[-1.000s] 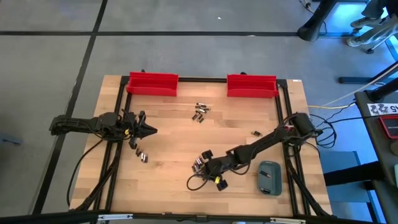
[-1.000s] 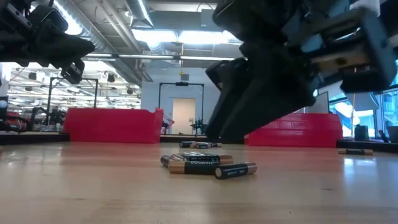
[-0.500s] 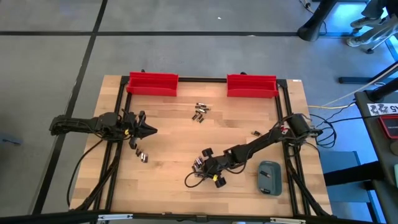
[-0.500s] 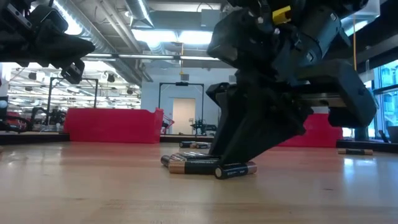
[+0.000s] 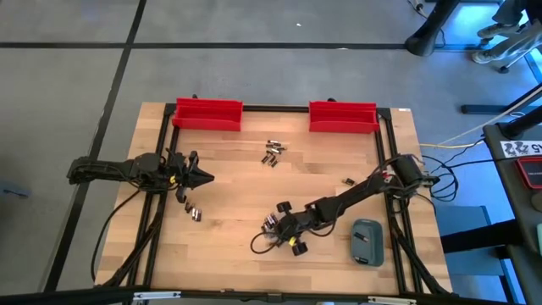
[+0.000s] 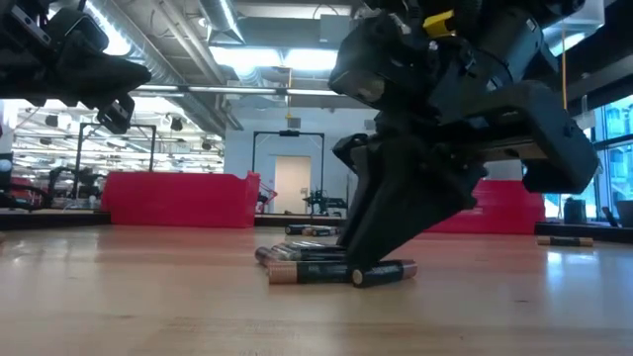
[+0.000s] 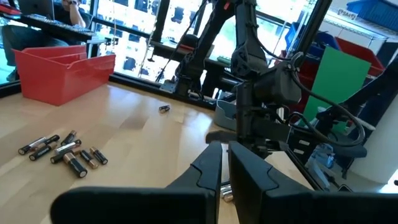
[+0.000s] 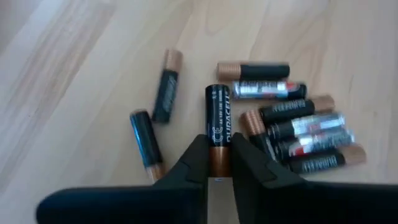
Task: Sort batteries
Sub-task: Put the large black battery into the blue bin
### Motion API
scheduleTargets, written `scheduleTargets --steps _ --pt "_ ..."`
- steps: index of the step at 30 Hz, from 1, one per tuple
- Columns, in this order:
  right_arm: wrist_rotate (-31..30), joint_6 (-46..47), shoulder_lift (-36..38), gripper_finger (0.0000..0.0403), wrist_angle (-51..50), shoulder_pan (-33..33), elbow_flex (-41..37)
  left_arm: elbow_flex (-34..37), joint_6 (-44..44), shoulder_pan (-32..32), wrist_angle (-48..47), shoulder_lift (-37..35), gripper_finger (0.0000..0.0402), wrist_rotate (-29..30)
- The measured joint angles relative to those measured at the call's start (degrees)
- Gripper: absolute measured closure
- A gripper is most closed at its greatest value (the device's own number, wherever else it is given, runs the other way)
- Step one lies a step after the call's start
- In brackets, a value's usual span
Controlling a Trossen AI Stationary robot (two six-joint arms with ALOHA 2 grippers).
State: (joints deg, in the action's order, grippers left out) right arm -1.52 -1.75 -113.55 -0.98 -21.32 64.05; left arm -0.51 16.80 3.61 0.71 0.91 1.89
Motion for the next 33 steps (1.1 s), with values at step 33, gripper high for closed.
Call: scheduleTargets --steps 33 --pt "13.06 73.29 31.16 0.0363 -55.38 -28.09 -9.24 0.00 -0.75 0.01 0.00 0.00 0.0382 0.00"
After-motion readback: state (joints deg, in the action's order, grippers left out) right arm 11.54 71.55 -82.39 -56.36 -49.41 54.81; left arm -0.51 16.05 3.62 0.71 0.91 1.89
